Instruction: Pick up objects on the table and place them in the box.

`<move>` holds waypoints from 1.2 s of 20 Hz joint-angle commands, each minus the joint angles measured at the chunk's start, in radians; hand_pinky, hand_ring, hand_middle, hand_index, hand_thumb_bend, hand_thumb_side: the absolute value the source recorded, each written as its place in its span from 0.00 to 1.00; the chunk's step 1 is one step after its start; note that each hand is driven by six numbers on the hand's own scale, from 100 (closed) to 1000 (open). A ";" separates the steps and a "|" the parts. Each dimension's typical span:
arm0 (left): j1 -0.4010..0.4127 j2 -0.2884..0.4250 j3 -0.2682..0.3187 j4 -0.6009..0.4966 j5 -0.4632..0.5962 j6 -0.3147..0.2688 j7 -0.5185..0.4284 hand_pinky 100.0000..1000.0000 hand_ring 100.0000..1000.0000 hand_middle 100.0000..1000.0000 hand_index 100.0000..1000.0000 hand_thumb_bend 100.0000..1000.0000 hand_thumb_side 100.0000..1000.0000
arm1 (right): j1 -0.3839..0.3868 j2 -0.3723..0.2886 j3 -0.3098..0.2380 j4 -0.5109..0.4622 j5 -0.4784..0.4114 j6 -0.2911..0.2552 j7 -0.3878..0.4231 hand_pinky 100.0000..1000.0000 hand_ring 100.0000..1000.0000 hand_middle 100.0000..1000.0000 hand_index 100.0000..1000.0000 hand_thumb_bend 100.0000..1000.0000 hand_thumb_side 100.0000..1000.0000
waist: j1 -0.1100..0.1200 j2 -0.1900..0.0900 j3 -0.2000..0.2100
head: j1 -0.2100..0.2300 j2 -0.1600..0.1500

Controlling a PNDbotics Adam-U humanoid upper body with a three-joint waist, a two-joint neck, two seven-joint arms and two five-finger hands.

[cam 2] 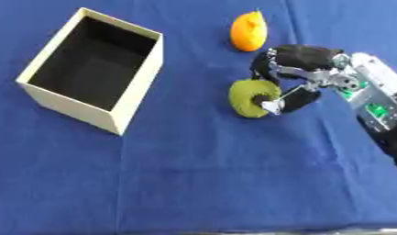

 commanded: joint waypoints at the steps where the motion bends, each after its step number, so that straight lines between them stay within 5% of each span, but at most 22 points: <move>1: -0.013 0.011 -0.003 -0.019 0.006 0.002 -0.002 0.76 0.74 0.62 0.79 0.00 0.53 | -0.003 -0.044 -0.015 -0.033 0.011 -0.005 -0.014 0.76 0.80 0.27 0.62 0.00 0.29 | 0.003 -0.028 -0.002 | -0.001 -0.002; 24: -0.009 0.010 -0.005 -0.019 0.007 0.010 -0.007 0.76 0.73 0.61 0.78 0.00 0.53 | -0.036 -0.072 -0.023 -0.170 -0.090 0.006 -0.125 0.76 0.78 0.15 0.57 0.00 0.19 | 0.001 -0.039 -0.004 | -0.002 -0.005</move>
